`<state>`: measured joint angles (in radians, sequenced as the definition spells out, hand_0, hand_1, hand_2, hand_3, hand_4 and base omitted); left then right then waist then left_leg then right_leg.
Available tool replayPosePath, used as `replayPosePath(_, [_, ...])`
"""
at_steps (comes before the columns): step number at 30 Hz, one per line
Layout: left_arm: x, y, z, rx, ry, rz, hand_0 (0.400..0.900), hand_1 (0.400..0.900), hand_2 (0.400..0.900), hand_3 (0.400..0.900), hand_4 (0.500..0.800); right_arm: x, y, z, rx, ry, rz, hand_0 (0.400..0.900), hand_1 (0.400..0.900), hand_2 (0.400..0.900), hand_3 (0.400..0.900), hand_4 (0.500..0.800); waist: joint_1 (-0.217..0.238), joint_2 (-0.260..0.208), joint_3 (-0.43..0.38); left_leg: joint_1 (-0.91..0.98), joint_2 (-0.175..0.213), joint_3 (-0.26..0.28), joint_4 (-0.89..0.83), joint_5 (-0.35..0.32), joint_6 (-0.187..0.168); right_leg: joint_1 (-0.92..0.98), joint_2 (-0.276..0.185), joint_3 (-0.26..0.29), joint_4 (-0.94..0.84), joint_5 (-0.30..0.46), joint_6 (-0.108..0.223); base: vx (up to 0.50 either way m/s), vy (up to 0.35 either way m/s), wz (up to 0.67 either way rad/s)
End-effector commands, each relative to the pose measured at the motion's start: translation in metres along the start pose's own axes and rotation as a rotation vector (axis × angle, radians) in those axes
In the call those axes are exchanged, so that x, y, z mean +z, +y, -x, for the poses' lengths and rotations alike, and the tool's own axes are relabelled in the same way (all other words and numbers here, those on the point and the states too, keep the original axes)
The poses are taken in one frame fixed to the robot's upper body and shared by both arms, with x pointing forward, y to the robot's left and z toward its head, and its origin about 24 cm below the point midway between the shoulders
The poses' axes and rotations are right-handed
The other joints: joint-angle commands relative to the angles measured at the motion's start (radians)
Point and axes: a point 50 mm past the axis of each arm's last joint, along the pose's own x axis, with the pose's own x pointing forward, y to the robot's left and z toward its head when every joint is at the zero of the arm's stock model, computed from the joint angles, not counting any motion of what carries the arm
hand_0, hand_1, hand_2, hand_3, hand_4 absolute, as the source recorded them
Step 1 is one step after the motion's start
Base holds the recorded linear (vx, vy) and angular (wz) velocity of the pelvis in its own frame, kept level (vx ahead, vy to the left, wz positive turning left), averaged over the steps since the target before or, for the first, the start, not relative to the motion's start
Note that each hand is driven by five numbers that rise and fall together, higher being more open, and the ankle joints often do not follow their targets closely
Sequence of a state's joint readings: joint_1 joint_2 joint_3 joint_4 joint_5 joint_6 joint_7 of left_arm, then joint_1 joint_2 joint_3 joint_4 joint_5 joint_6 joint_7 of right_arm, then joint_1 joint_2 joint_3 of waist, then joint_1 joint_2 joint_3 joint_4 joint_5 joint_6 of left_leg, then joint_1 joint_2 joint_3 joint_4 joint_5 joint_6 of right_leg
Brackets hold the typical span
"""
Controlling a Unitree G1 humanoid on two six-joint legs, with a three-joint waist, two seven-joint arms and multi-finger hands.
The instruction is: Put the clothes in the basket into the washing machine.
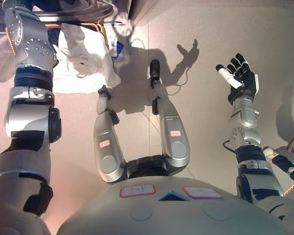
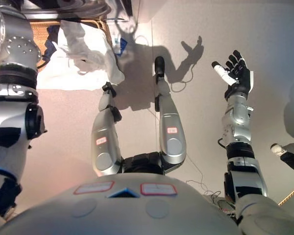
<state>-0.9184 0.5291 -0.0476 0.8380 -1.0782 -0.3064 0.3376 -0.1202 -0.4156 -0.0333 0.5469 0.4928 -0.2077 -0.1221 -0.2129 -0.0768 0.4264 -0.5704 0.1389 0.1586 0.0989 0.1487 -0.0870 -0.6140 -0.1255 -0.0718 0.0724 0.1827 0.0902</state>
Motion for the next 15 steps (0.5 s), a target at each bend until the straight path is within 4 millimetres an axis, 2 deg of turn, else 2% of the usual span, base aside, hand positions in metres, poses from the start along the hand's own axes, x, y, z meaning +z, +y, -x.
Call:
replayPosePath(1, [0.032,-0.035,-0.006,-0.174,-0.165,-0.06,0.4,0.4,0.4,0.4,0.5,0.001,-0.038,0.017,-0.079,-0.039,0.044,0.9,0.9,0.9,0.9,0.8,-0.043,0.015,-0.204,-0.077,0.019,-0.079,0.13,-0.097,-0.018,-0.019,-0.012,-0.008,0.087,-0.081,0.055,0.0,0.0,0.0])
replayPosePath(3, [0.033,-0.038,-0.005,-0.189,-0.169,-0.059,0.4,0.4,0.4,0.4,0.5,0.002,-0.037,0.017,-0.073,-0.044,0.043,0.9,0.9,0.9,0.9,0.8,-0.045,0.016,-0.205,-0.077,0.017,-0.078,0.129,-0.1,-0.017,-0.02,-0.013,-0.005,0.083,-0.077,0.057,0.06,0.025,-0.08])
replayPosePath(4, [0.033,-0.039,-0.005,-0.194,-0.171,-0.062,0.4,0.4,0.4,0.4,0.5,0.001,-0.037,0.018,-0.074,-0.043,0.042,0.9,0.9,0.9,0.9,0.8,-0.042,0.021,-0.21,-0.064,0.021,-0.084,0.127,-0.129,-0.023,-0.01,-0.008,0.001,0.083,-0.099,0.064,0.12,0.032,-0.13])
replayPosePath(15, [0.045,-0.044,-0.007,-0.222,-0.212,-0.092,0.4,0.4,0.4,0.4,0.5,0.004,-0.035,0.017,-0.055,-0.054,0.042,0.9,0.9,0.9,0.9,0.8,-0.051,0.017,-0.222,-0.055,0.016,-0.053,0.126,-0.141,-0.019,-0.008,-0.014,0.027,0.049,-0.073,0.072,0.04,0.026,-0.11])
